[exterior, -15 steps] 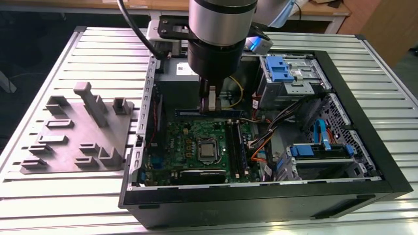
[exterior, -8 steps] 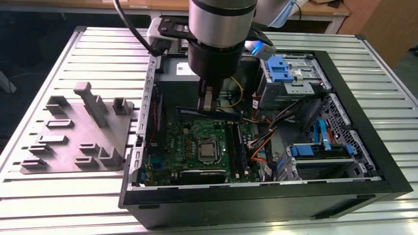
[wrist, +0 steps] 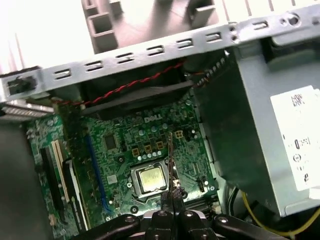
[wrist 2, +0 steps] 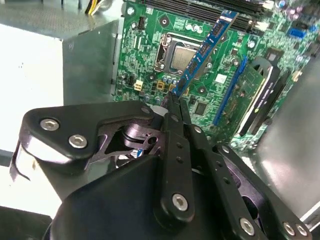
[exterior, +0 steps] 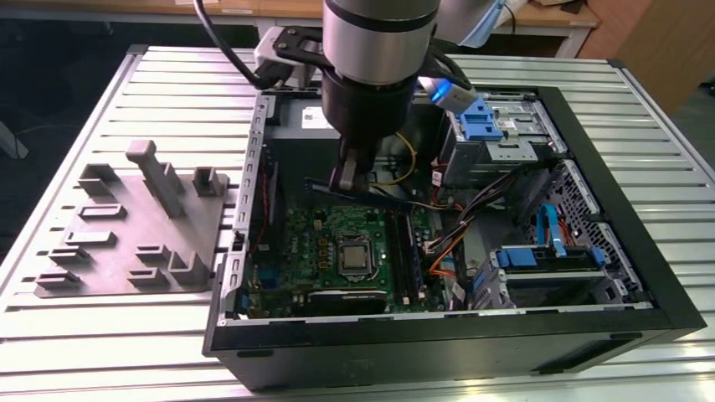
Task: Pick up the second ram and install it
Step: 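Insert the second ram into the second slot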
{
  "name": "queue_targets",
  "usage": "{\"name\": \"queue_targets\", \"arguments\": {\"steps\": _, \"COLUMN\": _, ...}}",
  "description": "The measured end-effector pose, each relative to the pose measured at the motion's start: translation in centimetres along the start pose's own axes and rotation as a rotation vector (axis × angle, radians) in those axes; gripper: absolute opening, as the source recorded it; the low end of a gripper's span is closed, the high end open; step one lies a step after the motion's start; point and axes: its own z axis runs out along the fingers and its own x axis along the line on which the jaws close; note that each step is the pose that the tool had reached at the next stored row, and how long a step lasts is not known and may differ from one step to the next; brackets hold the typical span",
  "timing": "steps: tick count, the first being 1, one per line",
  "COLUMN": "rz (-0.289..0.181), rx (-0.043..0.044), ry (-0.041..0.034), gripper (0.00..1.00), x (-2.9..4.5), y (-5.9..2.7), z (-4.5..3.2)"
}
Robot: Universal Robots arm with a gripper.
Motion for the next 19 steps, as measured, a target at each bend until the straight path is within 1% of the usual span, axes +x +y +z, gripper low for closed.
{"name": "queue_targets", "arguments": {"steps": 19, "rz": 0.346, "rx": 0.0204, "ry": -0.0190, "gripper": 0.12, "x": 0.04, "y": -0.03, "z": 0.62}}
